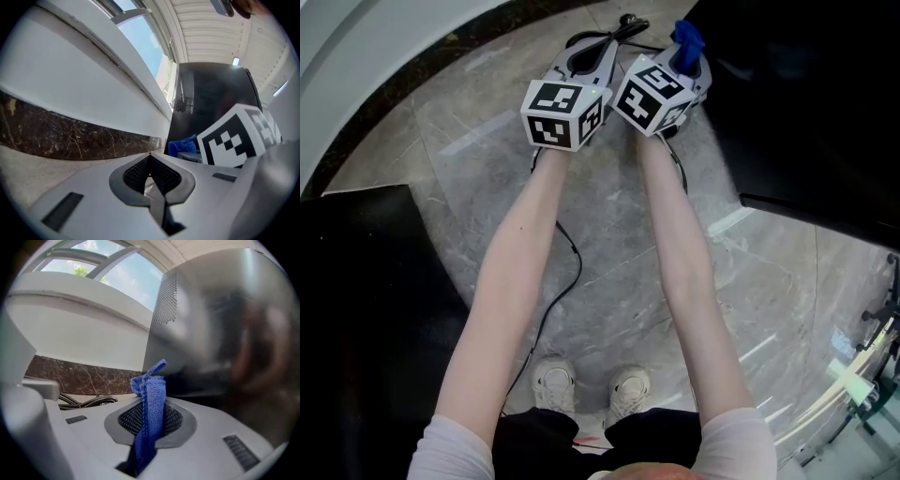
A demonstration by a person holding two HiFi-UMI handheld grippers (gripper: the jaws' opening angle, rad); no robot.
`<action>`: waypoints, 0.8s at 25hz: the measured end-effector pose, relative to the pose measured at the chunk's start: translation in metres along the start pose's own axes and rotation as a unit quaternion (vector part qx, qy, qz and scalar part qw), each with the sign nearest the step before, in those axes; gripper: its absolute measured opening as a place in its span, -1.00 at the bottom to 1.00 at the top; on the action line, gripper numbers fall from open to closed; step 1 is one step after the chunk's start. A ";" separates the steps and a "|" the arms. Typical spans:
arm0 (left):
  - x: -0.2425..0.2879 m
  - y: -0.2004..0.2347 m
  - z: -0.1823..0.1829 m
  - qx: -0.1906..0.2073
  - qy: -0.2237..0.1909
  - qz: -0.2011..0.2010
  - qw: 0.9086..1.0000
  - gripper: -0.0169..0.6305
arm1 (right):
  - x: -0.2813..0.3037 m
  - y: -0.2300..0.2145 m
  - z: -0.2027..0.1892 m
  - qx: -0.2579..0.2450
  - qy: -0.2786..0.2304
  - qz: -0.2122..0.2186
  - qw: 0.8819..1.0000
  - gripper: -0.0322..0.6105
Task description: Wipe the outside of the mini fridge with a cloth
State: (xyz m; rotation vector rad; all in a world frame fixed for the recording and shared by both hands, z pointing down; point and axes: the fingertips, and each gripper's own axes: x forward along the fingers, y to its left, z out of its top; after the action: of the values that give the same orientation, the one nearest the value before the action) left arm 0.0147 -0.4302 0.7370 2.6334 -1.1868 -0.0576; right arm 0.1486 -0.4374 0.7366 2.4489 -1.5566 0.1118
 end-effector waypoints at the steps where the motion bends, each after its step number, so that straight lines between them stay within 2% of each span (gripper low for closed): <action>1: -0.006 0.000 0.002 -0.018 -0.010 -0.003 1.000 -0.93 | -0.004 -0.004 0.000 -0.004 -0.001 -0.002 1.000 -0.71; 4: -0.025 -0.003 0.004 -0.054 -0.032 -0.003 0.998 -0.93 | -0.014 -0.014 -0.003 -0.009 -0.001 -0.006 1.000 -0.71; 15: -0.050 -0.054 0.003 -0.054 -0.024 -0.014 0.998 -0.93 | -0.058 -0.060 -0.014 0.003 0.015 -0.032 0.999 -0.71; 20: -0.063 -0.070 0.012 -0.053 -0.022 -0.007 0.998 -0.93 | -0.084 -0.082 -0.018 -0.038 0.015 -0.030 0.999 -0.71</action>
State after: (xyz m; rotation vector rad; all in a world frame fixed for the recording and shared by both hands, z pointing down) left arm 0.0221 -0.3415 0.7046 2.5600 -1.1471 -0.1773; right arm 0.1873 -0.3261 0.7247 2.4213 -1.4477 0.0772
